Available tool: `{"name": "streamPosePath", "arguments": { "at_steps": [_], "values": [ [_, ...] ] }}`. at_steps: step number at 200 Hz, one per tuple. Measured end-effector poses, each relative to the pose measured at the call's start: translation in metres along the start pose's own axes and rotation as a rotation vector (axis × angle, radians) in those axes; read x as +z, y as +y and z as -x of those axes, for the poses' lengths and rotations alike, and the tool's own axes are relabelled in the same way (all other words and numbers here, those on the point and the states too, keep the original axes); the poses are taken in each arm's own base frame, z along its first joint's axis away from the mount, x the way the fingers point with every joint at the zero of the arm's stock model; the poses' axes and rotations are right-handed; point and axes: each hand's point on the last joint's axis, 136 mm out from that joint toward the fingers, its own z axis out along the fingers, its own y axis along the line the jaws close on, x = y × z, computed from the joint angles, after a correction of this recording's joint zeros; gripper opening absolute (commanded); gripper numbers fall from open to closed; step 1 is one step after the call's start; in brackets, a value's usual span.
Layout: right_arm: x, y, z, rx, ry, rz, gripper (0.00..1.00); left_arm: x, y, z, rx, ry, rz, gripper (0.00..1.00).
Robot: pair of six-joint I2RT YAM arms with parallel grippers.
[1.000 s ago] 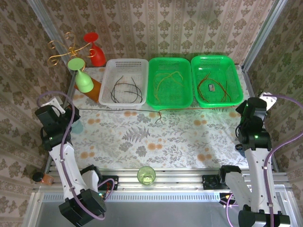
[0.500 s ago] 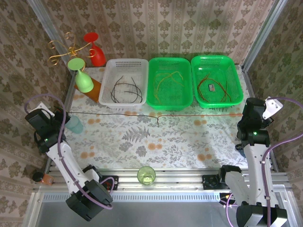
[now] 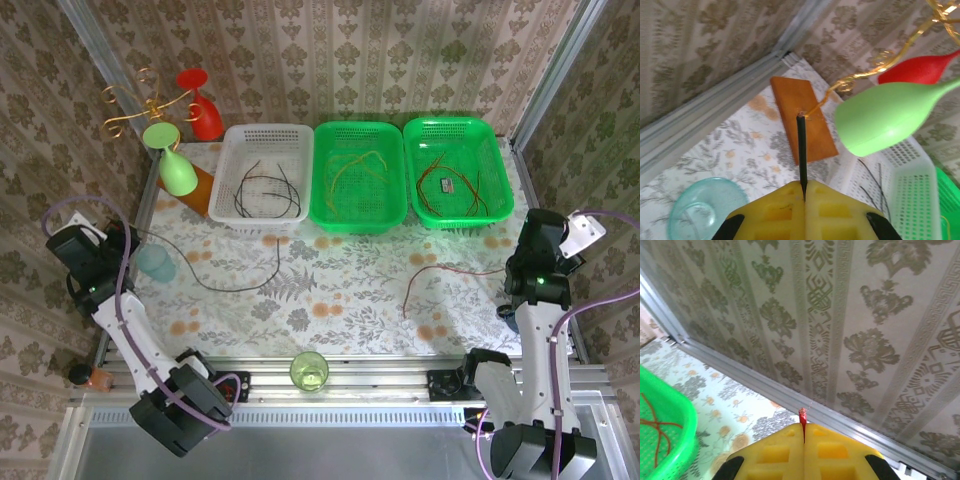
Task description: Untangle the cables
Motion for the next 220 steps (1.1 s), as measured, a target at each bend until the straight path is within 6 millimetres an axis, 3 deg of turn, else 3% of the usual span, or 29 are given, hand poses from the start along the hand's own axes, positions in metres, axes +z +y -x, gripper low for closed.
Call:
{"name": "streamPosePath", "arguments": {
  "at_steps": [26, 56, 112, 147, 176, 220],
  "values": [
    [-0.004, 0.016, -0.002, 0.019, 0.023, 0.105, 0.0, 0.003, -0.034, -0.015, 0.048, 0.046, -0.09, 0.0],
    [-0.011, 0.034, -0.003, 0.03, 0.056, 0.219, 0.0, -0.007, -0.086, -0.019, 0.137, 0.045, -0.199, 0.0],
    [-0.04, 0.067, 0.031, 0.074, 0.038, 0.419, 0.0, -0.036, -0.191, -0.009, 0.319, 0.021, -0.43, 0.0],
    [-0.046, 0.075, 0.031, 0.074, 0.049, 0.465, 0.0, -0.051, -0.237, 0.001, 0.366, -0.007, -0.54, 0.0],
    [-0.047, 0.079, 0.029, 0.083, 0.064, 0.48, 0.0, -0.061, -0.272, -0.002, 0.389, -0.013, -0.634, 0.0],
    [-0.053, 0.088, 0.031, 0.087, 0.089, 0.51, 0.0, -0.061, -0.315, 0.017, 0.42, -0.067, -0.708, 0.0]
  ]
}}
